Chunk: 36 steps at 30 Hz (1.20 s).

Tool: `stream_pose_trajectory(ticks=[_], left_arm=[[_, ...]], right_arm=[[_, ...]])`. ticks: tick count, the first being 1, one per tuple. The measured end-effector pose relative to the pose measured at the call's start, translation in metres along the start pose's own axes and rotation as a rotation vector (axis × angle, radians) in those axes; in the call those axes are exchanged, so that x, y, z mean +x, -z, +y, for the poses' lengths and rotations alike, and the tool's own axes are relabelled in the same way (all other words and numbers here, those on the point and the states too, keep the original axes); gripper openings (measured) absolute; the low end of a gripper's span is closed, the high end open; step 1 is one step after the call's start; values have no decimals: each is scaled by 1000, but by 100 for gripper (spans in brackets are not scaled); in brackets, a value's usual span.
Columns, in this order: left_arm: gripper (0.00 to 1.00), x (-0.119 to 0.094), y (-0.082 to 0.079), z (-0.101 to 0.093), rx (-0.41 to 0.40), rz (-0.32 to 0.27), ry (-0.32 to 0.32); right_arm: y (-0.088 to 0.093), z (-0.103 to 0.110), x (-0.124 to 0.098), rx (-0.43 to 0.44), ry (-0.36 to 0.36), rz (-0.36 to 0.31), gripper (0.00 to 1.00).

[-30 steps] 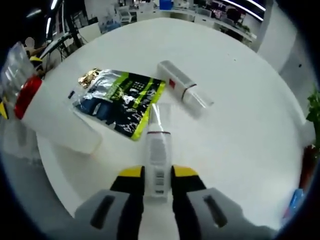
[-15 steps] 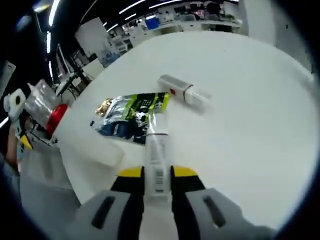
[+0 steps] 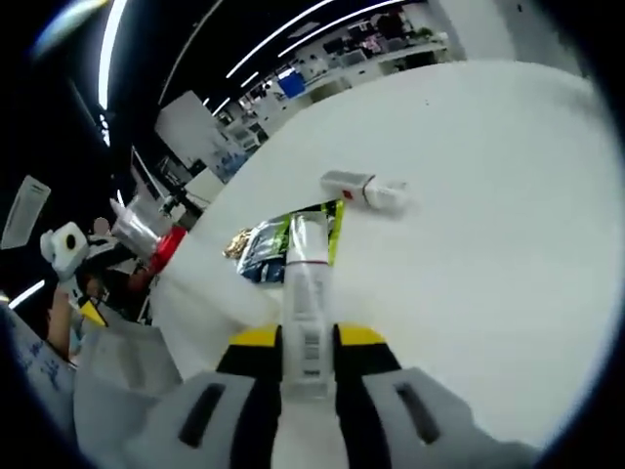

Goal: Arrange the skincare products in the storage area until every visible bottle or jar stands upright without overlapping.

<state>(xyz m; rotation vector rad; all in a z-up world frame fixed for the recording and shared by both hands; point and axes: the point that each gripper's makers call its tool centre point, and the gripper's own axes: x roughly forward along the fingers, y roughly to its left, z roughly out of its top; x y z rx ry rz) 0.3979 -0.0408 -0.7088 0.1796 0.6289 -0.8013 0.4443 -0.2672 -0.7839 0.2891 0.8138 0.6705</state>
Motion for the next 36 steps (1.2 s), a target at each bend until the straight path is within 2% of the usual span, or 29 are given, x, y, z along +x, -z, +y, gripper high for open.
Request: stream_pose_trajectory(ticks=[3, 4, 8, 18, 26, 31, 36], left_arm=[[97, 1, -1, 0, 12, -6, 2], [97, 1, -2, -11, 12, -6, 4], [97, 2, -3, -22, 25, -7, 11], [97, 1, -2, -32, 29, -13, 16], [92, 5, 0, -44, 33, 0, 31], [87, 7, -2, -52, 21, -13, 53], [77, 12, -5, -61, 15, -24, 72]], right_arm=[[-3, 6, -5, 2, -15, -29, 19], [-3, 10, -7, 1, -22, -36, 19], [-2, 14, -14, -9, -23, -55, 19], [10, 27, -33, -24, -32, -70, 19], [26, 44, -39, -23, -61, -63, 19], [35, 55, -41, -13, -92, -58, 19], [42, 71, -39, -33, -140, -33, 19]])
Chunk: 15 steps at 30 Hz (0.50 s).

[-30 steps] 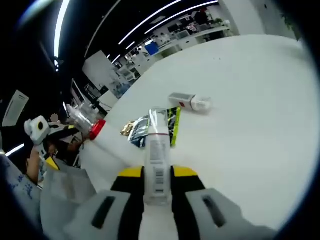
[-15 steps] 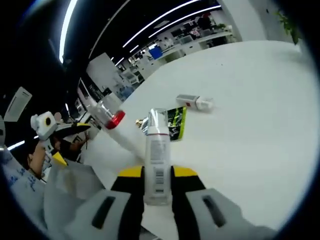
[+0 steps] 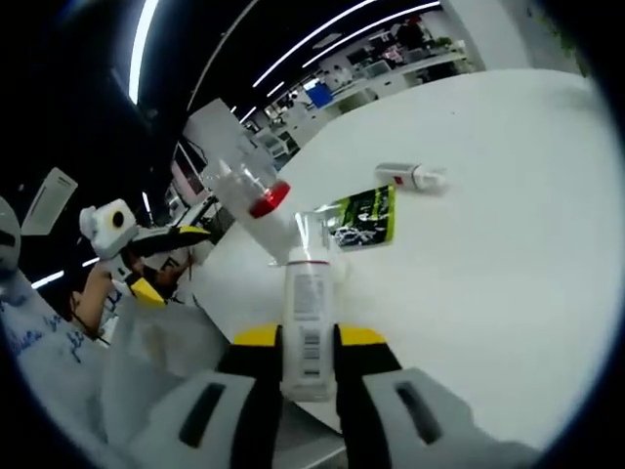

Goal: Arrange the skincare products in the storage area until every visible bottle or jar stands upright without overlapping.

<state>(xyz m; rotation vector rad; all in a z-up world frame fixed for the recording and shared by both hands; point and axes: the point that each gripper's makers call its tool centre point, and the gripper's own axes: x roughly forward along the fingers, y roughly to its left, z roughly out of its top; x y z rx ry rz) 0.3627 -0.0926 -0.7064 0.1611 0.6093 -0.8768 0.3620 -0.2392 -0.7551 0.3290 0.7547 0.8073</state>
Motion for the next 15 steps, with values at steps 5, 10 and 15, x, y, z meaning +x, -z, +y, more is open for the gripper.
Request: stream_pose_trajectory(ticks=[5, 10, 15], left_arm=[[70, 4, 1, -6, -10, -6, 27], [61, 10, -4, -17, -75, -45, 98], [48, 14, -4, -20, -146, -69, 147]], right_arm=[[1, 16, 5, -24, -44, 8, 19], [-1, 29, 6, -36, -84, 2, 19], [3, 36, 7, -87, -78, 37, 19]])
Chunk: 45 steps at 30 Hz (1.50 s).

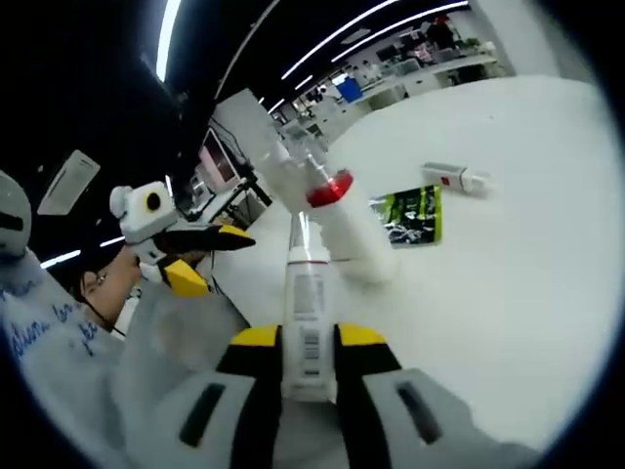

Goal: Arrange the skincare products in the storage area until every visible bottle or jar stands upright without overlapping.

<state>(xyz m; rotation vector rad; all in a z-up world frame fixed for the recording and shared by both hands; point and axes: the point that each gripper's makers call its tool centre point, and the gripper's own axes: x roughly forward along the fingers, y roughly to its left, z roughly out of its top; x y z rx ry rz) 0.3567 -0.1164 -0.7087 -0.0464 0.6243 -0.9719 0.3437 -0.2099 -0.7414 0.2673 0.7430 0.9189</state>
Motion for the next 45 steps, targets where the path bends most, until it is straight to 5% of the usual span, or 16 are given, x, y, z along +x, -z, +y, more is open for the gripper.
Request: stream_pose_trajectory(ticks=[11, 16, 22, 32, 45], left_arm=[[34, 10, -15, -5, -182, -120, 82], [33, 17, -11, 1, -200, -98, 76], [32, 14, -18, -9, -276, -142, 180], [24, 12, -22, 3, -381, -178, 198], [18, 18, -28, -3, -343, -166, 195]], right_arm=[[-4, 24, 11, -13, -82, -5, 19], [-11, 36, 19, -30, -121, -9, 20], [-11, 47, 25, -76, -166, 1, 20], [-7, 53, 32, -123, -194, 35, 20], [9, 43, 57, -221, -157, 155, 20]])
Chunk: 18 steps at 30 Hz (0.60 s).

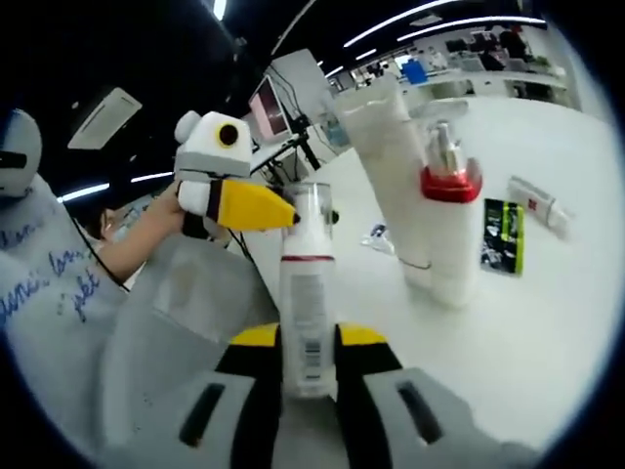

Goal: Arrange the skincare products in the storage area until every visible bottle or jar stands upright without overlapping.

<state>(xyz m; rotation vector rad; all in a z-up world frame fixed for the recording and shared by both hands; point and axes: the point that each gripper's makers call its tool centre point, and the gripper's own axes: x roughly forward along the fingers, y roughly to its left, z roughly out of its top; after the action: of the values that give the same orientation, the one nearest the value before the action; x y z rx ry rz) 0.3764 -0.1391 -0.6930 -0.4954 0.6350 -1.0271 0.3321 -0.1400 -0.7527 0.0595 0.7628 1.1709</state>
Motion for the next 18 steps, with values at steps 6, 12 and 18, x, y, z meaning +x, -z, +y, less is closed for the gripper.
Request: stream_pose_trajectory(ticks=[6, 12, 18], left_arm=[[18, 2, 2, -1, 78, 19, -37], [18, 6, 9, -1, 179, 77, -83], [18, 8, 10, 6, 258, 116, -124]], right_arm=[[4, -5, 6, -41, 4, 33, 20], [11, -12, 11, -102, 36, 89, 21], [11, -18, 10, -115, 58, 92, 22]])
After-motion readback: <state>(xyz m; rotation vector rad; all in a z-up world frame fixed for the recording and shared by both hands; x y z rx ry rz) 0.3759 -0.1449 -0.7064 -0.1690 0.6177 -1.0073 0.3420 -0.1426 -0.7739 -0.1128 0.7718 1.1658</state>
